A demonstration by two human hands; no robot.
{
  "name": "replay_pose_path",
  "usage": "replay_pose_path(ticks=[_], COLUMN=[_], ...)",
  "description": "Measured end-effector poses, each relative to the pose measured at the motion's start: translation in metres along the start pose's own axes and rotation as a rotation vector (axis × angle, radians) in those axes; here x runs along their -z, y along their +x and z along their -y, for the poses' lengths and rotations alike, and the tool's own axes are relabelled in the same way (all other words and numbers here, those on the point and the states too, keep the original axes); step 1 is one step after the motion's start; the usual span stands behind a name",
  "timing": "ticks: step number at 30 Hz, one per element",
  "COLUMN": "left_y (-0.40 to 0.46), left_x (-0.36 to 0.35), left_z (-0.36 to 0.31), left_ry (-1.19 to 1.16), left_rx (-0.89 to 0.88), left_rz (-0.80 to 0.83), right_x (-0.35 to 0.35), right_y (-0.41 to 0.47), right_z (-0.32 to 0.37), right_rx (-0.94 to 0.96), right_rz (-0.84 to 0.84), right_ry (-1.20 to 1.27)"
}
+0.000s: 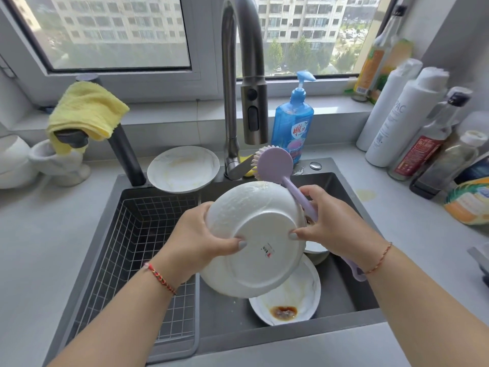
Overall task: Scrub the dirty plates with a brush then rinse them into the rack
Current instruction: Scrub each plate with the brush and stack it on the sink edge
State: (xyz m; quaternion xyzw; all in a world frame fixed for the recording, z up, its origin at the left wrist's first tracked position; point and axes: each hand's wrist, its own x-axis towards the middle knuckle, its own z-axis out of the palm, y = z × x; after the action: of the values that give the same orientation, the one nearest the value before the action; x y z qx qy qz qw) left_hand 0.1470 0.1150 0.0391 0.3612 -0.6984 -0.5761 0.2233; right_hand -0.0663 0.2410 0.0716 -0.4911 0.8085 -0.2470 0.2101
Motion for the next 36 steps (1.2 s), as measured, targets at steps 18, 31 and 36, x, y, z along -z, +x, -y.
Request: replay_pose_path(ticks=[18, 31, 36], left_y=[-0.007, -0.013, -0.008], left_x=[-0.01, 0.006, 0.011], left_z=[0.019, 0.025, 0.022], left_ry=[0.001, -0.146, -0.19], left_rx=[-0.063, -0.074, -0.092], left_rz=[-0.236, -0.301, -0.296], right_x=[-0.014, -0.025, -0.038], right_y=[-0.045, -0.042, -0.047], right_z=[0.036, 0.011, 0.009], right_rx=[-0.303, -0.528, -0.571], right_rz=[0.042, 0.102, 0.112], right_ry=[1.015, 0.973, 1.04])
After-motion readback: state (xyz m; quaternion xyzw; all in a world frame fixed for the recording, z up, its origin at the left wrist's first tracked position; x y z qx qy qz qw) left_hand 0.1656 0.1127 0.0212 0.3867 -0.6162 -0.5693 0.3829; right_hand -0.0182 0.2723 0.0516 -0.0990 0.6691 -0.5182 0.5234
